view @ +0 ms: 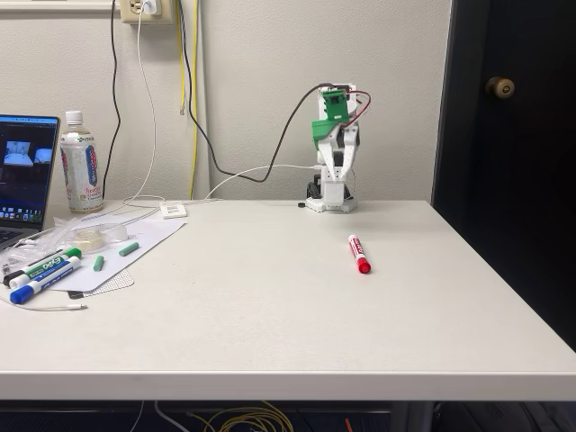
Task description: Pick up the red marker.
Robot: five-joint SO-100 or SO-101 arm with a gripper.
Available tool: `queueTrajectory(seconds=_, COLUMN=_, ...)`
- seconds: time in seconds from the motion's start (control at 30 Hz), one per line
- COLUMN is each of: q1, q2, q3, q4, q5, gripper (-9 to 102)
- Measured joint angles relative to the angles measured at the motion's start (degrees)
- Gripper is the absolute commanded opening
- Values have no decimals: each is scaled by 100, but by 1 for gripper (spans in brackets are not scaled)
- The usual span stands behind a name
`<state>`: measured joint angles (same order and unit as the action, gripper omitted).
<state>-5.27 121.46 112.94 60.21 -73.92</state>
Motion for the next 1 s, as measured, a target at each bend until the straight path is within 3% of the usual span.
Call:
queueTrajectory(seconds=0.3, q1=-105, q2=-923, q3=-97, q4=-334, q5=79, gripper=12)
queueTrajectory(seconds=0.47, q1=-211, q2=-1635, q3=-729, q4=-123, q5=229, gripper=14)
queueTrajectory(seconds=1.0, q1=-422, q2=-3577, q3=-1749, q4=-229, q5=316, gripper=32)
